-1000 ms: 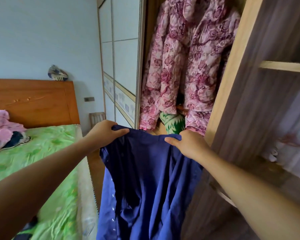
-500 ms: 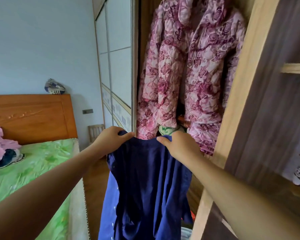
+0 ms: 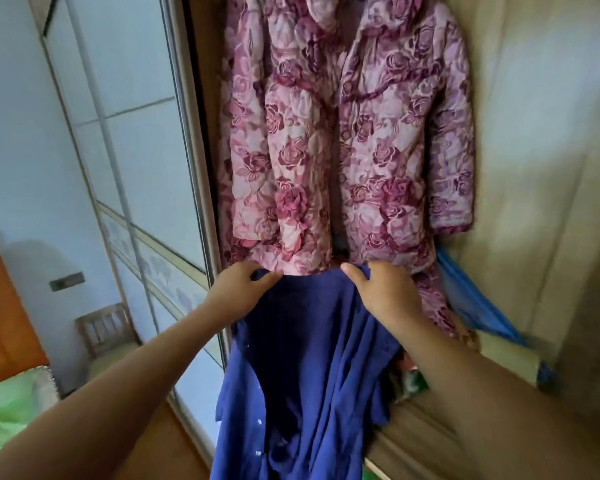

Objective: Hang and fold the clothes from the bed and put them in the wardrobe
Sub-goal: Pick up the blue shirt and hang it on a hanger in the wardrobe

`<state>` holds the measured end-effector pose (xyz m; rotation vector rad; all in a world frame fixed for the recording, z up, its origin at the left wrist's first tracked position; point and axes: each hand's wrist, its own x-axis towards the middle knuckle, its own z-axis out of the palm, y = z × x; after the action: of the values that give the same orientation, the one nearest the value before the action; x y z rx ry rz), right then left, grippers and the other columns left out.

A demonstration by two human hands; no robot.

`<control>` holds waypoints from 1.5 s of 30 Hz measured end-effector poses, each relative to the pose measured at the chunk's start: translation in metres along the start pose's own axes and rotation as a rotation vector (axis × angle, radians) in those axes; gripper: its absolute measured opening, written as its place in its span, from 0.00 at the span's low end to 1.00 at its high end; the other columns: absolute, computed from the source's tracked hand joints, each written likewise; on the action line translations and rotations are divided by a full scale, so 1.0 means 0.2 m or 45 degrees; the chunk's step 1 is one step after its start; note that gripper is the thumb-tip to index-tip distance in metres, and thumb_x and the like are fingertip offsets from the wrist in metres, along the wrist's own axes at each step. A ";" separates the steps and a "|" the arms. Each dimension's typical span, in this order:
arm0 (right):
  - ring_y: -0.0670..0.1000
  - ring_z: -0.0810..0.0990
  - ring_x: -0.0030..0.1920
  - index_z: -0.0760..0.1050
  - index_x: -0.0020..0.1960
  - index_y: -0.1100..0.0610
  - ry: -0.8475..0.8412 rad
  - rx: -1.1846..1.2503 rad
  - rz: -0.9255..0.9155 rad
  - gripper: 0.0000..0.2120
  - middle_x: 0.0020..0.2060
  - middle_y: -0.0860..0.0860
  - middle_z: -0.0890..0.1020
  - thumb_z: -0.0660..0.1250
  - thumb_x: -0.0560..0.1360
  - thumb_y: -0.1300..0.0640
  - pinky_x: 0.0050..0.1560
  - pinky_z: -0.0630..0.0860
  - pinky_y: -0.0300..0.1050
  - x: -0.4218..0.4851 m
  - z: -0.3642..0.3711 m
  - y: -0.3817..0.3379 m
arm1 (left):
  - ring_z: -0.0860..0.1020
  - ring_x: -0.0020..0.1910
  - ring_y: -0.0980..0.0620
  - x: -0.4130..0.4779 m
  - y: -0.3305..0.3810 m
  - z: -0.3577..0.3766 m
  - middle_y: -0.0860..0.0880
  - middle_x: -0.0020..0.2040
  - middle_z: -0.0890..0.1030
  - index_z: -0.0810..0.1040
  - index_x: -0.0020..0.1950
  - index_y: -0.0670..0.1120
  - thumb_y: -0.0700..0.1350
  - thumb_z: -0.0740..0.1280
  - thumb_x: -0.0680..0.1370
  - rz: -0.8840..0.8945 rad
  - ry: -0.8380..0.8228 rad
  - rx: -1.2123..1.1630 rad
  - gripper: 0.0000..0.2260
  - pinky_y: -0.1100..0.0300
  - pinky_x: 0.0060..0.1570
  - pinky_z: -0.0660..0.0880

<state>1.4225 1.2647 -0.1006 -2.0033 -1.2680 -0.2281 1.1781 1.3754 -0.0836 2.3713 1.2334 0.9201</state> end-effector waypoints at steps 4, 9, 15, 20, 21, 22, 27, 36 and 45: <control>0.58 0.71 0.32 0.61 0.31 0.53 0.181 -0.039 0.069 0.28 0.26 0.48 0.67 0.61 0.79 0.34 0.32 0.61 0.49 0.13 -0.05 0.13 | 0.63 0.29 0.52 0.27 0.11 0.12 0.50 0.28 0.64 0.62 0.32 0.46 0.57 0.68 0.80 0.183 -0.070 -0.133 0.25 0.52 0.35 0.62; 0.59 0.69 0.32 0.61 0.32 0.55 0.375 -0.037 0.222 0.29 0.27 0.51 0.67 0.59 0.79 0.34 0.29 0.58 0.50 0.26 -0.21 0.24 | 0.64 0.25 0.57 0.56 0.36 0.25 0.54 0.24 0.65 0.64 0.31 0.45 0.58 0.68 0.80 0.282 -0.113 -0.271 0.26 0.58 0.33 0.66; 0.64 0.77 0.40 0.64 0.33 0.56 0.540 -0.087 0.419 0.29 0.34 0.60 0.77 0.58 0.80 0.34 0.35 0.68 0.52 0.42 -0.42 0.32 | 0.60 0.29 0.54 0.88 0.64 0.36 0.50 0.29 0.62 0.61 0.33 0.48 0.56 0.68 0.80 0.448 -0.220 -0.441 0.24 0.56 0.31 0.60; 0.61 0.78 0.42 0.69 0.36 0.57 0.684 -0.139 0.508 0.28 0.36 0.56 0.78 0.57 0.81 0.35 0.39 0.73 0.51 0.58 -0.68 0.36 | 0.64 0.30 0.54 1.17 0.82 0.43 0.53 0.28 0.64 0.62 0.31 0.48 0.52 0.67 0.82 0.491 -0.282 -0.664 0.23 0.55 0.32 0.61; 0.62 0.79 0.43 0.70 0.37 0.58 0.697 -0.170 0.530 0.28 0.38 0.58 0.79 0.57 0.81 0.35 0.42 0.75 0.53 0.61 -0.74 0.38 | 0.65 0.31 0.54 1.22 0.85 0.44 0.52 0.28 0.66 0.63 0.31 0.48 0.51 0.67 0.82 0.502 -0.299 -0.669 0.22 0.56 0.32 0.61; 0.63 0.79 0.44 0.70 0.37 0.59 0.708 -0.199 0.550 0.28 0.40 0.60 0.80 0.58 0.81 0.36 0.45 0.77 0.55 0.63 -0.80 0.39 | 0.66 0.32 0.53 1.27 0.89 0.46 0.51 0.29 0.67 0.64 0.31 0.48 0.51 0.66 0.82 0.517 -0.311 -0.668 0.22 0.56 0.33 0.62; 0.64 0.80 0.51 0.74 0.42 0.62 0.741 -0.347 0.712 0.29 0.48 0.64 0.82 0.57 0.81 0.35 0.52 0.78 0.57 0.69 -1.03 0.41 | 0.70 0.33 0.52 1.44 1.15 0.55 0.48 0.32 0.72 0.69 0.34 0.46 0.52 0.66 0.82 0.604 -0.430 -0.775 0.19 0.59 0.31 0.63; 0.63 0.80 0.54 0.78 0.47 0.63 1.078 -0.442 0.621 0.31 0.50 0.64 0.83 0.59 0.80 0.34 0.47 0.69 0.45 0.72 -1.34 0.32 | 0.65 0.29 0.53 1.51 1.54 0.44 0.51 0.28 0.65 0.61 0.31 0.49 0.52 0.65 0.82 0.906 -0.358 -1.010 0.22 0.55 0.32 0.60; 0.55 0.77 0.39 0.67 0.31 0.52 0.461 -0.252 0.996 0.26 0.30 0.49 0.76 0.59 0.81 0.37 0.36 0.65 0.46 0.11 -0.50 0.73 | 0.79 0.48 0.40 1.09 0.89 1.17 0.38 0.50 0.81 0.77 0.49 0.40 0.56 0.59 0.84 1.085 -0.628 -0.141 0.19 0.48 0.50 0.76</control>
<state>1.5784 1.1788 -0.0914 -2.3307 -0.1985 -0.3176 1.5358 1.4553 -0.0763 2.7911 -0.0391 0.4984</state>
